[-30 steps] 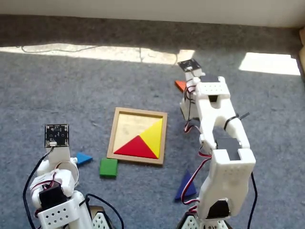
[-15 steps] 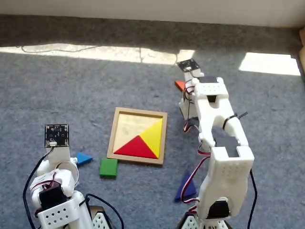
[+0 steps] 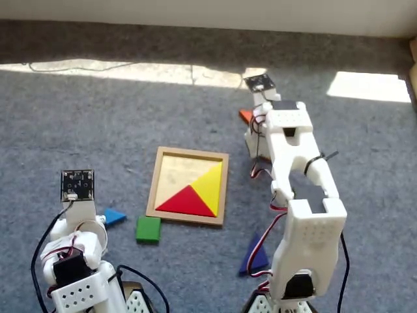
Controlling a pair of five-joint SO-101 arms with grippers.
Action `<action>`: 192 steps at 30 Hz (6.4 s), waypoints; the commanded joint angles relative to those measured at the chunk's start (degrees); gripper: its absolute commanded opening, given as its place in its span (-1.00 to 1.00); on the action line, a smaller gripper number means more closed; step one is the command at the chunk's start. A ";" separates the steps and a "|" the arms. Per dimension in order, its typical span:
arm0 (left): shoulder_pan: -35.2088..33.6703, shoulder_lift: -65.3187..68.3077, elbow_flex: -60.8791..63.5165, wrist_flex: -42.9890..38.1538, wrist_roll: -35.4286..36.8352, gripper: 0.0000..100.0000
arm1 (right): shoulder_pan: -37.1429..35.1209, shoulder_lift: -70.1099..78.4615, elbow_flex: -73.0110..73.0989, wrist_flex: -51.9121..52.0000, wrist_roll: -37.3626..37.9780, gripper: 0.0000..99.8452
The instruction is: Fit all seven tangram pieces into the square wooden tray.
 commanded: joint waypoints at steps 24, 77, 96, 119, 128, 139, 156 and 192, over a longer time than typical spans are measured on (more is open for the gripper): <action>-0.66 -1.98 -0.48 -0.88 -0.26 -0.99 | -0.66 -4.35 -10.07 10.15 -0.53 -0.80; -0.66 -1.98 -0.48 -0.88 -0.26 -0.99 | -3.03 -15.78 1.98 13.05 3.60 -0.90; -0.66 -1.98 -0.48 -0.88 -0.26 -0.99 | -26.07 -22.90 6.02 7.43 29.98 -0.90; -0.66 -1.98 -0.48 -0.88 -0.26 -0.99 | -26.07 -23.52 15.78 -1.36 29.45 -0.79; -0.66 -1.98 -0.48 -0.97 -0.26 -0.99 | -26.15 -22.90 15.25 -10.77 9.23 -0.97; -0.66 -1.98 -0.48 -0.88 -0.26 -0.99 | -24.40 -12.44 20.09 -20.09 4.57 -0.97; -0.66 -1.98 -0.48 -0.88 -0.26 -0.99 | -19.12 -12.53 0.04 9.54 4.57 -0.97; -0.66 -1.98 -0.48 -1.14 -0.26 -0.99 | -4.79 -5.05 -2.77 -11.12 4.57 -0.09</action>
